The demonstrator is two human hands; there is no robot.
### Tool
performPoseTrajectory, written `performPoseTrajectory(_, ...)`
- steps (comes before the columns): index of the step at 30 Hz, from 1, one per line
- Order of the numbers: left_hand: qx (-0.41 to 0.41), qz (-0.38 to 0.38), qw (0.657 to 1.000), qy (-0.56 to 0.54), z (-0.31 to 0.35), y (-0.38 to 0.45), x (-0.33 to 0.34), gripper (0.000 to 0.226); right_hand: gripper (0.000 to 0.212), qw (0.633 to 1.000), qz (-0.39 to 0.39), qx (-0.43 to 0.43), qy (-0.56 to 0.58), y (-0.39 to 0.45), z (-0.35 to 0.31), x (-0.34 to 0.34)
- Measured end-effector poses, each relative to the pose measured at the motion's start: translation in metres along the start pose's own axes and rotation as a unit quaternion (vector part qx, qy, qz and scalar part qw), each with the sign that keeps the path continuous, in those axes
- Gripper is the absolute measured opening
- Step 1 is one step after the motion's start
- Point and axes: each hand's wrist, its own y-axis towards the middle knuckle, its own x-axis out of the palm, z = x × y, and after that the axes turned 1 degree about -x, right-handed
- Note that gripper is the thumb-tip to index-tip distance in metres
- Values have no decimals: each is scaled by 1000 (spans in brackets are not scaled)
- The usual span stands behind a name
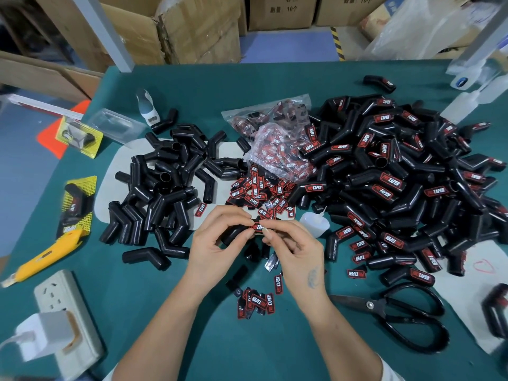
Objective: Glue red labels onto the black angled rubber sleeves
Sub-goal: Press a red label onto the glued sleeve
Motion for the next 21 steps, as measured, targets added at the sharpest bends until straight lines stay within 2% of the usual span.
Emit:
performPoseTrajectory(15,25,-49,997,51,-2,1,-7,20,28,999,5,-22,-47,-3,-4,2)
performPoseTrajectory(21,50,-70,995,53,-4,1,-8,17,40,999,20,8,-36,-5,-8,3)
